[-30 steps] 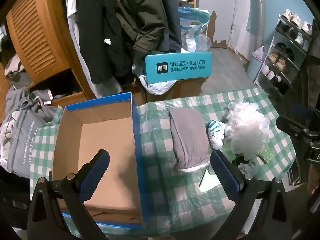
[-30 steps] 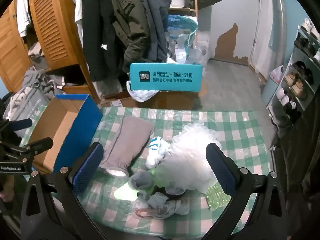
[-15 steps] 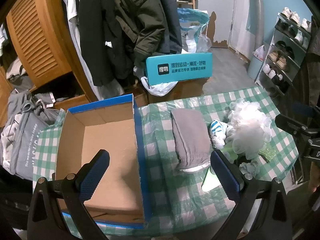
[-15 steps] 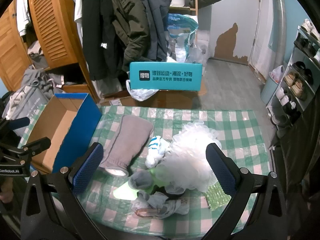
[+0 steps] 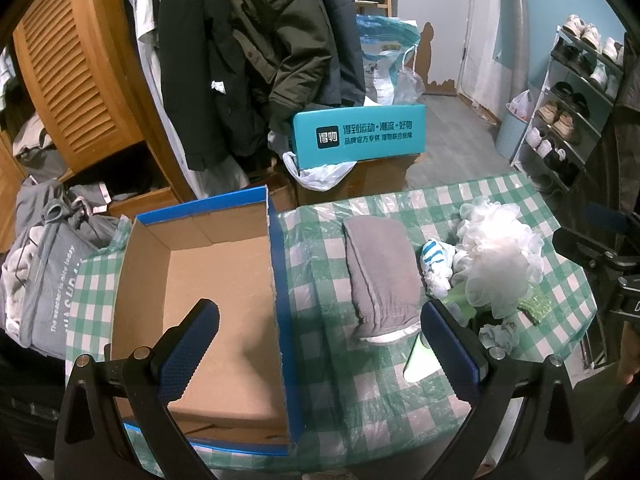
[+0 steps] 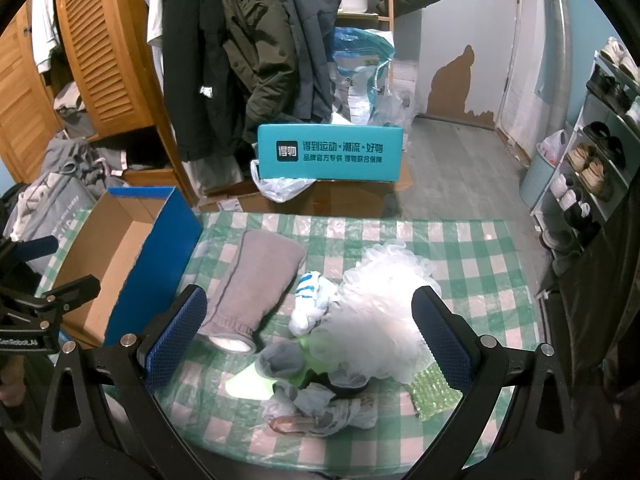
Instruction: Organize soft objects
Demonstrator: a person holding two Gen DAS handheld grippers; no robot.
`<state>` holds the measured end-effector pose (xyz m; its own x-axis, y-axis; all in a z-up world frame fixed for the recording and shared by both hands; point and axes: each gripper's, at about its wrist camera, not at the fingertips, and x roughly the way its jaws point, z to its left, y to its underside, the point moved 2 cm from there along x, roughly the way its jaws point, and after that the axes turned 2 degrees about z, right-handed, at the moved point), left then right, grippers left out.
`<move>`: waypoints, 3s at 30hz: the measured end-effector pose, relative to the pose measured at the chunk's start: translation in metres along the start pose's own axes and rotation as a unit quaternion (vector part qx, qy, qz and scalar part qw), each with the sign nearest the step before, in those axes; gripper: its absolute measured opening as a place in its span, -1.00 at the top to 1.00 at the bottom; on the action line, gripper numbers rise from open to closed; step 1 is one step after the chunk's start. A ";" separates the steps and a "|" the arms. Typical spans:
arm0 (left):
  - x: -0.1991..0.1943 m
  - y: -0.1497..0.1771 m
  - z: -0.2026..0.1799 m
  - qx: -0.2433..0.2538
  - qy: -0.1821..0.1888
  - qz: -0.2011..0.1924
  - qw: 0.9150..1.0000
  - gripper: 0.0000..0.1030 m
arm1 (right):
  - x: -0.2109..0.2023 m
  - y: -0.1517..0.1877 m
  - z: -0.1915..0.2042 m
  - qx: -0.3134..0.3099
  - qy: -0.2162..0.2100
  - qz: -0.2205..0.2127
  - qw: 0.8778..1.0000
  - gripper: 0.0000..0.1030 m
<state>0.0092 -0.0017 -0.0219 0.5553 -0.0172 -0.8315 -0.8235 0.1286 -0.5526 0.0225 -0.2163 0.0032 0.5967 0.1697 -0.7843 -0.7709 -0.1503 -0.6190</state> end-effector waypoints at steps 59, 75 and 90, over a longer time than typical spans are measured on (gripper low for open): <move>0.034 0.008 -0.002 -0.004 0.007 0.055 0.998 -0.98 | 0.023 0.005 -0.031 0.025 0.021 0.037 0.999 -0.96; 0.068 -0.024 -0.026 0.019 0.024 0.105 0.994 -0.98 | 0.069 -0.014 -0.063 0.074 0.042 0.085 0.993 -0.96; 0.148 -0.039 -0.046 0.015 0.030 0.175 0.984 -0.98 | 0.130 -0.002 -0.084 0.085 0.068 0.158 0.981 -0.96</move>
<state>0.1175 -0.0548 -0.1260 0.2298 -0.0244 -0.9729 -0.9587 0.1662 -0.2306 0.1203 -0.2762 -0.1011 0.3372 0.0072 -0.9414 -0.9414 -0.0074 -0.3372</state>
